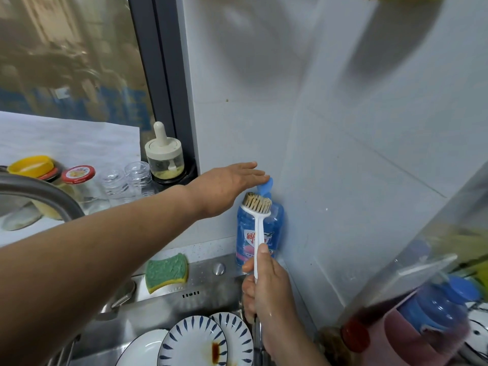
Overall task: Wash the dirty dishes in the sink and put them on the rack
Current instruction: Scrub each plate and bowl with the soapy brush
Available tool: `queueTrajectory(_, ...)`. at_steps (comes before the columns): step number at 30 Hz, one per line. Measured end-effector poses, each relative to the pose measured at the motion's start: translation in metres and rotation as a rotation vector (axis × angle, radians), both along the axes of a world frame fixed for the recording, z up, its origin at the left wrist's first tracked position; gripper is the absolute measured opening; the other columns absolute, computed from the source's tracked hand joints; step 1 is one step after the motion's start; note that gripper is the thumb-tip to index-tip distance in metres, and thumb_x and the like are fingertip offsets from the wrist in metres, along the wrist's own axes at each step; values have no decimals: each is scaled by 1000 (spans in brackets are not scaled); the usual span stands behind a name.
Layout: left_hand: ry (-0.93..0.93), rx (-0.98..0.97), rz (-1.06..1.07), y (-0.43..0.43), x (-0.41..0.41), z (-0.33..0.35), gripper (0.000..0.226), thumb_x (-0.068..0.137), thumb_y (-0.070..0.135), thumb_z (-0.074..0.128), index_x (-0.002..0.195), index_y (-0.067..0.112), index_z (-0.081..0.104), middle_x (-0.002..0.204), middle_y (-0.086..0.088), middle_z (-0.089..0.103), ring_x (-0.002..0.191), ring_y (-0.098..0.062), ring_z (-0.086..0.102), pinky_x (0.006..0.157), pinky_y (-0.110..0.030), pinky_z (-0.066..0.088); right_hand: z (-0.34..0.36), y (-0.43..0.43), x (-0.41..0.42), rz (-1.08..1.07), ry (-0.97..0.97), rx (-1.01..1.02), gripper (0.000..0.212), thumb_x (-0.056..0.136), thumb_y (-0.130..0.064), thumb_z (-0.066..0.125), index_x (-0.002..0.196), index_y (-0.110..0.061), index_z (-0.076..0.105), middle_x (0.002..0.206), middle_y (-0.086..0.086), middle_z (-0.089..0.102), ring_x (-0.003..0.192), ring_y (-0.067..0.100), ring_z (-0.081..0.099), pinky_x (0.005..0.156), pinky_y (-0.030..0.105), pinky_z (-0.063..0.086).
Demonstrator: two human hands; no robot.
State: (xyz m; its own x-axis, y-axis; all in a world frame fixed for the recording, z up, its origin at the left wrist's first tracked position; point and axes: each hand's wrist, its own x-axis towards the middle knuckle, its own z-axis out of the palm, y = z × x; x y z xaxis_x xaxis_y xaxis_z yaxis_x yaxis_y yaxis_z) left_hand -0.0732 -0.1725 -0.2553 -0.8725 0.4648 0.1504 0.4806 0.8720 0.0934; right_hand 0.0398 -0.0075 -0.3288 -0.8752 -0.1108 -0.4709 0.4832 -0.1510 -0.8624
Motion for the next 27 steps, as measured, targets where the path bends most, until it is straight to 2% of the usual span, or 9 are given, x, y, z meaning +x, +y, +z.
queueTrajectory(7, -21, -25, 0, 4, -1, 1, 85, 90, -20, 34, 160, 27, 25, 167, 11, 23, 156, -8, 10, 120, -24, 22, -6, 1, -1, -1, -1, 21, 48, 103, -51, 42, 96, -7, 58, 54, -3, 43, 34, 3, 35, 35, 16, 30)
queueTrajectory(12, -37, -22, 11, 4, 1, -6, 86, 90, -20, 35, 160, 28, 24, 167, 10, 22, 156, -9, 10, 121, -25, 20, -8, 4, -1, 9, 32, 28, 49, 104, -50, 40, 89, -7, 57, 45, -7, 42, 33, 4, 34, 34, 17, 29)
queueTrajectory(17, -56, -17, 52, 5, 0, -3, 92, 86, -23, 36, 161, 30, 22, 167, 7, 24, 156, -13, 15, 124, -29, 21, -4, 7, 1, -2, 73, 15, 49, 105, -50, 40, 83, -10, 56, 48, -6, 36, 36, 7, 30, 36, 20, 25)
queueTrajectory(19, -21, 107, 116, 1, 8, -9, 93, 85, -21, 36, 161, 30, 22, 166, 3, 27, 154, -16, 23, 125, -31, 22, -4, 10, 3, -1, 112, 23, 48, 106, -50, 39, 81, -11, 54, 49, -5, 36, 38, 8, 30, 37, 21, 26)
queueTrajectory(21, 11, 353, 254, -7, 31, -31, 84, 88, -16, 36, 160, 27, 26, 161, 0, 37, 147, -16, 35, 121, -29, 28, -13, 10, 10, 36, 135, 50, 48, 106, -50, 37, 83, -11, 53, 50, -4, 36, 39, 11, 30, 38, 23, 28)
queueTrajectory(23, 10, 619, 433, -19, 59, -75, 68, 94, -8, 40, 154, 24, 39, 144, -2, 55, 130, -15, 52, 112, -27, 39, -25, 10, 19, 72, 156, 85, 49, 107, -50, 36, 87, -9, 55, 50, -2, 36, 39, 12, 30, 38, 23, 28)
queueTrajectory(25, -118, 806, 620, -34, 93, -129, 45, 98, 1, 49, 139, 18, 56, 118, -3, 67, 106, -19, 64, 98, -32, 51, -41, 9, 27, 108, 168, 118, 49, 107, -48, 36, 90, -7, 57, 50, -2, 35, 38, 12, 30, 37, 21, 27)
queueTrajectory(27, -365, 981, 786, -45, 131, -177, 21, 100, 4, 55, 118, 9, 66, 97, -7, 68, 88, -24, 64, 81, -34, 54, -55, 6, 34, 157, 169, 125, 48, 108, -47, 37, 91, -7, 58, 51, -1, 35, 39, 12, 29, 37, 20, 26)
